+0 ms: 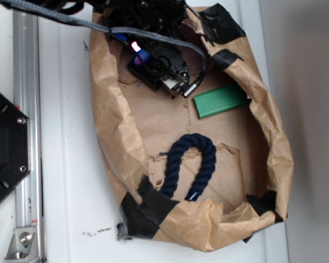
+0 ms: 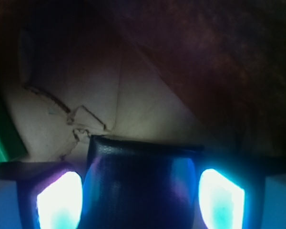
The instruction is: Grab the black box.
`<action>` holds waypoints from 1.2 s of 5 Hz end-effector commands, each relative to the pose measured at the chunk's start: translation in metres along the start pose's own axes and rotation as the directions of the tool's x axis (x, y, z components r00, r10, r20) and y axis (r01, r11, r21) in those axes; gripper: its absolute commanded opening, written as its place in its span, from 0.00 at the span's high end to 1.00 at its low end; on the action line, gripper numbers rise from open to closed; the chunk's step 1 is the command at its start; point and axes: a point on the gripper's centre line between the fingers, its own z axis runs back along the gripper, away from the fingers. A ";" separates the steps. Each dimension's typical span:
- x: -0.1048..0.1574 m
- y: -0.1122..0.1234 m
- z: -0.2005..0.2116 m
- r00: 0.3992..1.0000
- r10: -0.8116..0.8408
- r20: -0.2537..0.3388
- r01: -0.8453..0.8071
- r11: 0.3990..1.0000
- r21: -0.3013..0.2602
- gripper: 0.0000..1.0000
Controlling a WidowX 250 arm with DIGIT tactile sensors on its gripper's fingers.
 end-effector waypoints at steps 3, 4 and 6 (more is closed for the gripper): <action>-0.023 -0.004 -0.010 0.999 -0.040 -0.001 0.040 0.999 0.011 0.00; -0.021 -0.003 -0.010 1.000 -0.018 -0.009 0.018 1.000 0.021 1.00; -0.018 -0.005 -0.005 1.000 -0.021 0.001 0.021 0.999 0.030 1.00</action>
